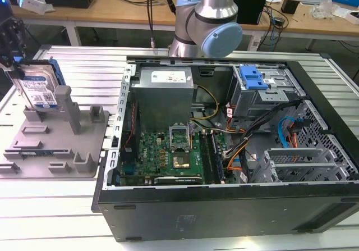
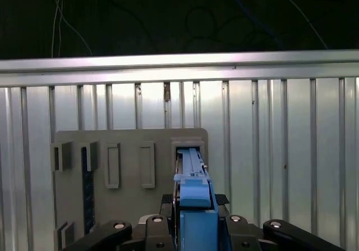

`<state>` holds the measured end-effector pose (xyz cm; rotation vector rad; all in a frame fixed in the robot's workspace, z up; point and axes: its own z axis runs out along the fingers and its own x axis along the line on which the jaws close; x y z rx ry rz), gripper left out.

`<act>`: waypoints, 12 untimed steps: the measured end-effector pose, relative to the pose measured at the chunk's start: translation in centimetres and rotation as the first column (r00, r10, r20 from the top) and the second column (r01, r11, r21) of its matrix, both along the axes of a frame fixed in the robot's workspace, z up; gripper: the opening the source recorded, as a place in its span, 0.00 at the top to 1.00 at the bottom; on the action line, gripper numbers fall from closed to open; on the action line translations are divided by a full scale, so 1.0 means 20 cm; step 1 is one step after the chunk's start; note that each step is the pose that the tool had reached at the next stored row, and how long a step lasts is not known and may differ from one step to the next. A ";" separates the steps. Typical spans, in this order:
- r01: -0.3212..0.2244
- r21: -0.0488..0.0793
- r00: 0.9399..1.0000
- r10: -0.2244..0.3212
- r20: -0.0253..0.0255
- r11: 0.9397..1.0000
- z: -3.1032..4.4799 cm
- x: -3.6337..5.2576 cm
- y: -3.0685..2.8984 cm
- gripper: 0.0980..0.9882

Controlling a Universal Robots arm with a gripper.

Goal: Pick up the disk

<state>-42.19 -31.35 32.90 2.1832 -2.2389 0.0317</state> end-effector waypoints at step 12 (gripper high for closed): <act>0.000 0.000 1.000 0.000 0.000 1.000 0.327 0.000 0.000 0.70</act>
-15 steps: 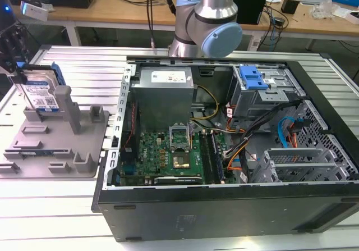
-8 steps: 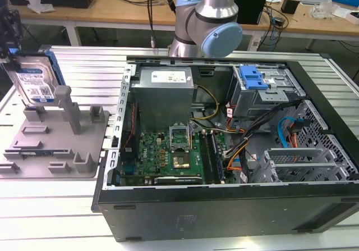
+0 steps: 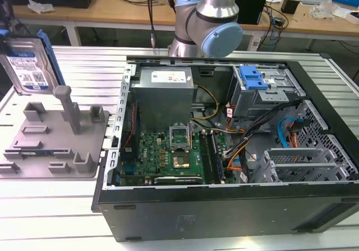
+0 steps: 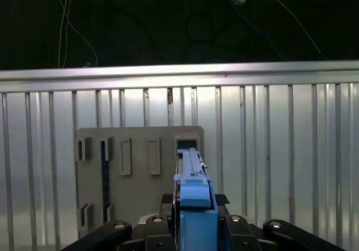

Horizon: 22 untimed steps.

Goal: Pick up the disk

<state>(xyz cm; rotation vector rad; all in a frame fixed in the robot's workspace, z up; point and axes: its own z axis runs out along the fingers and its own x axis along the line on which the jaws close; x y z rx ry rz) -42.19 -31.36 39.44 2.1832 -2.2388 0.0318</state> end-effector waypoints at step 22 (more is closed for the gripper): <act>0.000 0.000 1.000 0.000 0.000 1.000 0.684 0.000 0.000 0.70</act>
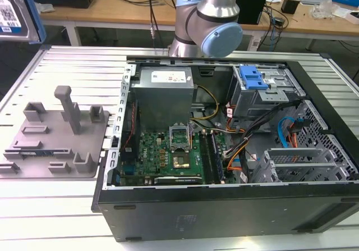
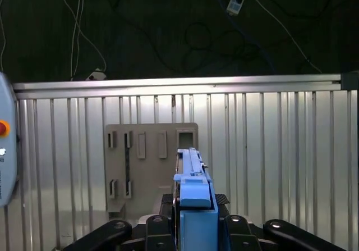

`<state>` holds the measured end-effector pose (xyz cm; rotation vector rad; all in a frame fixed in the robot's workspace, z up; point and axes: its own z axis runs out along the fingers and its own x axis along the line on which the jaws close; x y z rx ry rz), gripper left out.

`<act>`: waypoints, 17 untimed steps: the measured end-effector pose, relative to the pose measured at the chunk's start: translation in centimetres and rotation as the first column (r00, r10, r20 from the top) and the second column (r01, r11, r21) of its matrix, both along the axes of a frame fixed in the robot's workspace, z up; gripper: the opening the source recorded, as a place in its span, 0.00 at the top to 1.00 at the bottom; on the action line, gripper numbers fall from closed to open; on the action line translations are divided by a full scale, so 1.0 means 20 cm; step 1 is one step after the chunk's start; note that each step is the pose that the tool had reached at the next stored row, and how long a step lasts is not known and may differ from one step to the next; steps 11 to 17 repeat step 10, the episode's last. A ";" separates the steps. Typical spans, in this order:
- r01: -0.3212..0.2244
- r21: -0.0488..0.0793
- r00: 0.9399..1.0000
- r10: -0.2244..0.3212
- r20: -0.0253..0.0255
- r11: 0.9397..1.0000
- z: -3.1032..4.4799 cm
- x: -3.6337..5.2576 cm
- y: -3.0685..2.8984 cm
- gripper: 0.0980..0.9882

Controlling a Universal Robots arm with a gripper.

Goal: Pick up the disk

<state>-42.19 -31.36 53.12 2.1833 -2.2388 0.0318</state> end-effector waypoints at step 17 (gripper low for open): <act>0.000 0.000 1.000 0.000 0.000 1.000 0.090 0.000 0.000 0.70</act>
